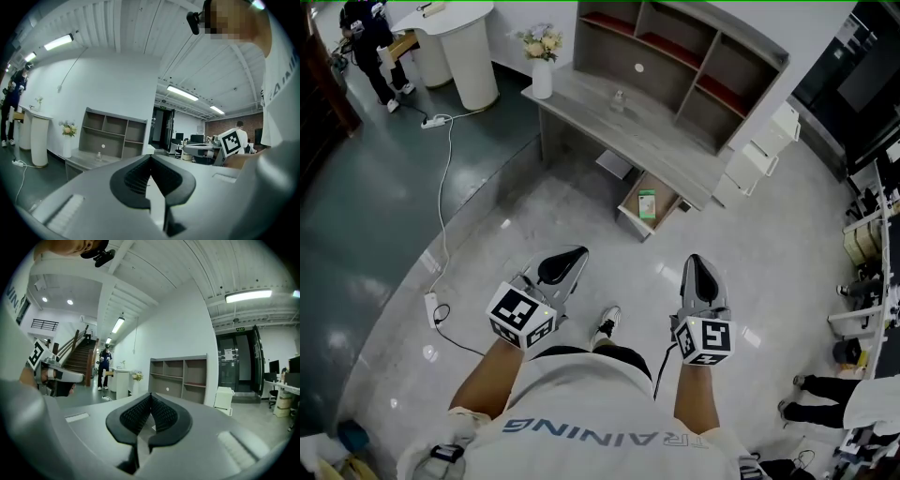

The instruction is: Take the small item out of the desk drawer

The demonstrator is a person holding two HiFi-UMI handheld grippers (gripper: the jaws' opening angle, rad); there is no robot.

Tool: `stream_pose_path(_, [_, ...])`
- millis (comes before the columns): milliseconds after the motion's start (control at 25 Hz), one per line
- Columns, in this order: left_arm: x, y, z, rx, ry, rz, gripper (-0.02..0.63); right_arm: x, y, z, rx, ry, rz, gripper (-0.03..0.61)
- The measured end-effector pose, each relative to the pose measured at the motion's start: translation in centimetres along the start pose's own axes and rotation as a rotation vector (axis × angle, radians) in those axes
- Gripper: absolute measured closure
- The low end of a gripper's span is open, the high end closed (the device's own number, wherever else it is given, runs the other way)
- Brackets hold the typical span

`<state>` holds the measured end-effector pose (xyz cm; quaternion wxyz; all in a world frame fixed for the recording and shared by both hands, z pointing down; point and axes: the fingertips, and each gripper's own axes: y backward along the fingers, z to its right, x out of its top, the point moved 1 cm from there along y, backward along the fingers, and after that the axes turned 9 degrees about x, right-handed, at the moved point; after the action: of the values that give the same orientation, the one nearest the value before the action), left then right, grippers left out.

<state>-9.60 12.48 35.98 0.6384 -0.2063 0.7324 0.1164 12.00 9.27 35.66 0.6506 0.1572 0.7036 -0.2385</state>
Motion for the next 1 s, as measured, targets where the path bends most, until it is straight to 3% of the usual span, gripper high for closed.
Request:
stream_pose_path(480, [1.4,-13.7,1.5,-0.030,-0.048,-0.063,0.612,-2.5,-4.9,12.9,-0.045,-0.094,-0.002,0.563])
stream_pose_path(640, [2.3,-17.5,2.3,-0.046,0.011,-0.054,0.612,-3.9,-5.9,17.0,-0.064,-0.135,-0.007,0.563])
stream_pose_path(1000, [2.6,-23.9,0.5,-0.050,-0.001,-0.070,0.612,-4.7,-9.0,21.2,-0.105,-0.161,-0.017,0.563])
